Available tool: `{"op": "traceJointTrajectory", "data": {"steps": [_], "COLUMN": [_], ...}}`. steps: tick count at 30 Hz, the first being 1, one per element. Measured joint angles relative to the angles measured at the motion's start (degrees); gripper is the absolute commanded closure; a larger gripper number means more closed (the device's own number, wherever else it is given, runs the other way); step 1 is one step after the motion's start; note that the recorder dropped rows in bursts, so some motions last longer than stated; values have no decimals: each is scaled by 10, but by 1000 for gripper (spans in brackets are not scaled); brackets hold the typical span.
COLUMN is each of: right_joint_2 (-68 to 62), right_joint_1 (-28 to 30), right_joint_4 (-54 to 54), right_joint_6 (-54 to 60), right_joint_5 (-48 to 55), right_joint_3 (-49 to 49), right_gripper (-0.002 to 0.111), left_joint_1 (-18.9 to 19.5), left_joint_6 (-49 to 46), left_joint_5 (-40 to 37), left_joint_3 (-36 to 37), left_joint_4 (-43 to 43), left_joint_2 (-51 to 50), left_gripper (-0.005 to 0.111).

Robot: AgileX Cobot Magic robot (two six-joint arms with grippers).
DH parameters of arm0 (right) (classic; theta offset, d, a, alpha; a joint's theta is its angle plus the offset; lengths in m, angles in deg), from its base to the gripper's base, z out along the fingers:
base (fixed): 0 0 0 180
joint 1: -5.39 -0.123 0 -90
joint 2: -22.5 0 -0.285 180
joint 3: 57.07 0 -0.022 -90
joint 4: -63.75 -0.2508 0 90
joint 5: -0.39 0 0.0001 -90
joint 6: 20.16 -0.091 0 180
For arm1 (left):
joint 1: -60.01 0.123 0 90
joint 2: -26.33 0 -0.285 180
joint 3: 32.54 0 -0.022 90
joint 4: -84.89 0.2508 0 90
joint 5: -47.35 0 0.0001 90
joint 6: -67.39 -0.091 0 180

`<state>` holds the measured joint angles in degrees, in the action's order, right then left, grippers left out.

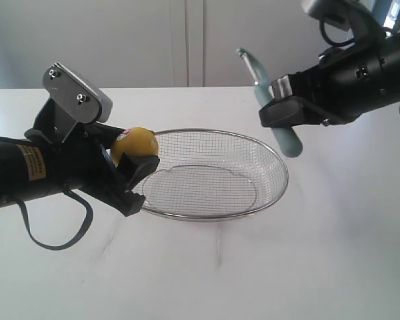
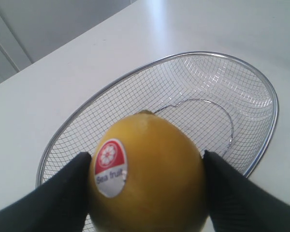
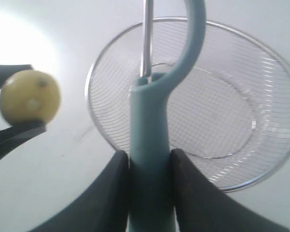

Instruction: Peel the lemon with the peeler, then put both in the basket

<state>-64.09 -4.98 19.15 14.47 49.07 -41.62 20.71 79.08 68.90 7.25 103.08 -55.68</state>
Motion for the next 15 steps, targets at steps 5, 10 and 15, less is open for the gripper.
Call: {"op": "traceJointTrajectory", "data": {"steps": [5,10,15], "right_joint_2": [-12,-58,-114], "right_joint_1": [19,20,20], "right_joint_4": [31,35,29], "right_joint_6": [-21,-22,-23], "right_joint_5": [-14,-12,-2], "right_joint_3": [1,1,1], "right_gripper": [108,108,108], "left_joint_1": [0,0,0], "left_joint_6": [0,0,0], "left_joint_5": [0,0,0], "left_joint_3": [0,0,0], "left_joint_4": [0,0,0], "left_joint_2": [0,0,0], "left_gripper": [107,107,107]}}
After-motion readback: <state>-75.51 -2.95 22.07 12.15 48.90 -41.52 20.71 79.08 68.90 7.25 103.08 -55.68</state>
